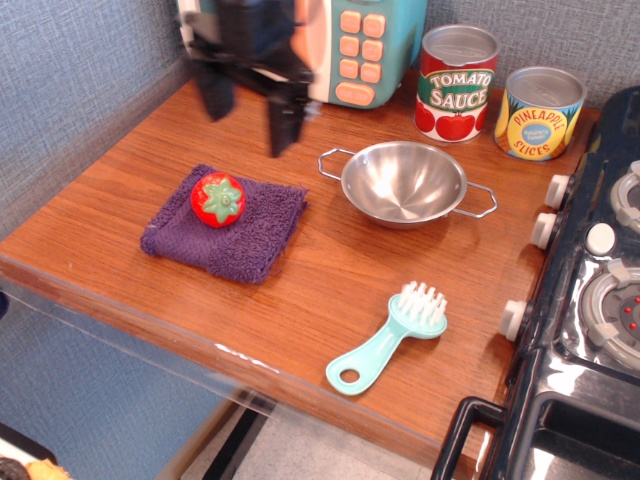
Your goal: Place the pot in front of the oven.
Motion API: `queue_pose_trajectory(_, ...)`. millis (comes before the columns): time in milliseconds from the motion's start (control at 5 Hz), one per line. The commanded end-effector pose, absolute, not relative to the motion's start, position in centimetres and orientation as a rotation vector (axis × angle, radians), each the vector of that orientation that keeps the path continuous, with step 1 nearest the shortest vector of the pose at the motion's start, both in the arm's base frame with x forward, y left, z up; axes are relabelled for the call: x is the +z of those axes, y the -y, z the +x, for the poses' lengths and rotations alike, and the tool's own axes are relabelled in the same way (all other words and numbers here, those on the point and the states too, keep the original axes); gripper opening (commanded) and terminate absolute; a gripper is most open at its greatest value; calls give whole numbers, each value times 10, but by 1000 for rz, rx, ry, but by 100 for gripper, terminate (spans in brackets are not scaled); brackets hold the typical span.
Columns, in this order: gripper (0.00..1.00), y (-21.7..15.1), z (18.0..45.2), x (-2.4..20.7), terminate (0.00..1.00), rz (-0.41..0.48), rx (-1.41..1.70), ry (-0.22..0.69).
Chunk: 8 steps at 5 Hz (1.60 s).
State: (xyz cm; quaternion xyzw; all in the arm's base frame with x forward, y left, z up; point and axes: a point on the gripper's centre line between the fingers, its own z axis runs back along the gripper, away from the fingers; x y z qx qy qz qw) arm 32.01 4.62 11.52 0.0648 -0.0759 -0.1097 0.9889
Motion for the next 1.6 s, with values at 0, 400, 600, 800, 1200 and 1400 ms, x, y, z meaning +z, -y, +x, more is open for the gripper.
queue_pose_trajectory(0, 100, 14, 358, 110, 0, 69, -488, 193)
queue_pose_trajectory(400, 100, 33, 342, 71, 0, 17, -616, 93)
queue_pose_trajectory(600, 100, 38, 340, 55, 0, 32, -651, 65)
queue_pose_trajectory(800, 100, 41, 345, 46, 0, 60, -669, 69)
queue_pose_trajectory(1200, 100, 49, 352, 31, 0, 89, -689, 30)
queue_pose_trajectory(1400, 100, 49, 354, 27, 0, 87, -681, 17)
